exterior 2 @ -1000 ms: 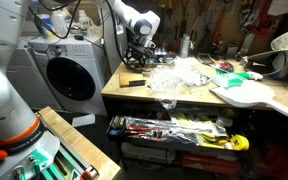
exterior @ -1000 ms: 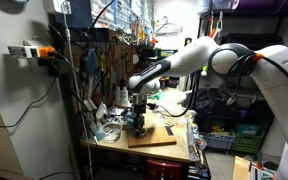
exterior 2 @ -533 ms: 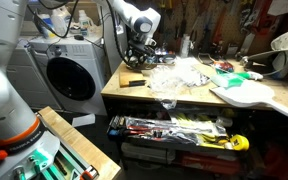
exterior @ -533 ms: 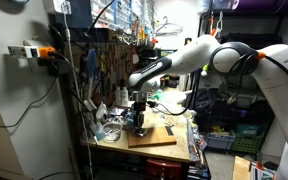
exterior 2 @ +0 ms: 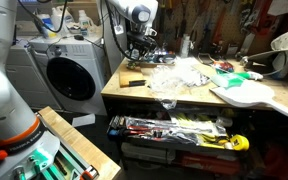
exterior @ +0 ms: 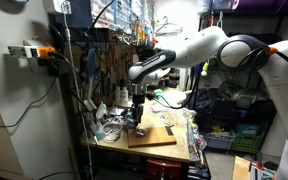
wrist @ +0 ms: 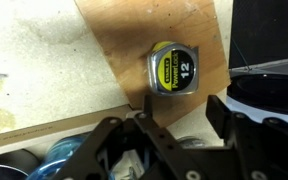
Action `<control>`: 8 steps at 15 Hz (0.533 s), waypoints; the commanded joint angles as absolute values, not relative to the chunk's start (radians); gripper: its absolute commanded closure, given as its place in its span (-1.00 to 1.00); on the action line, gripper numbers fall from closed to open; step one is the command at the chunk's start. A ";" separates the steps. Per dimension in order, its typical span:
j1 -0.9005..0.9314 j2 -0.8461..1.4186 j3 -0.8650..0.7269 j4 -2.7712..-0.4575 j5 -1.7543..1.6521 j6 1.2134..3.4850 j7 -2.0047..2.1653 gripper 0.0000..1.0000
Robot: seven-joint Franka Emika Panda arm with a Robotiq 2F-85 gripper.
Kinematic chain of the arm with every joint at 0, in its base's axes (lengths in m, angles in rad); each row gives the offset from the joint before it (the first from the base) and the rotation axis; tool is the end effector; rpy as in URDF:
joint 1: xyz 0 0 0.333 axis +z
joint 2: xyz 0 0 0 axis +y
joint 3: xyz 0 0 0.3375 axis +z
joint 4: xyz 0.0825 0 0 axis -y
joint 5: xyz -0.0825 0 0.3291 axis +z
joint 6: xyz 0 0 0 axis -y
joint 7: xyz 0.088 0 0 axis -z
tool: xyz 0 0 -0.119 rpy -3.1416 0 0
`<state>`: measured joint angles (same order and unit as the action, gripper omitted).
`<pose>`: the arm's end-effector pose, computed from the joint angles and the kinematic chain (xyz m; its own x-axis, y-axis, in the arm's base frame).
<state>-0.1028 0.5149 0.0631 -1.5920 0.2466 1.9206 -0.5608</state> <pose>0.6289 -0.0110 0.3590 0.9144 0.4030 -0.0382 0.3730 -0.8754 -0.3074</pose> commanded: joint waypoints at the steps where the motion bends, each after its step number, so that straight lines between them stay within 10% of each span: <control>1: -0.097 0.512 0.061 -1.606 0.206 1.915 -0.501 0.32; 2: -0.100 0.517 0.063 -1.605 0.208 1.911 -0.498 0.32; 4: -0.112 0.529 0.070 -1.604 0.225 1.898 -0.511 -0.68; 8: -0.124 0.557 0.074 -1.603 0.239 1.889 -0.518 -0.98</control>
<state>-0.1057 0.5390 0.0631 -1.6005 0.2336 1.9115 -0.5243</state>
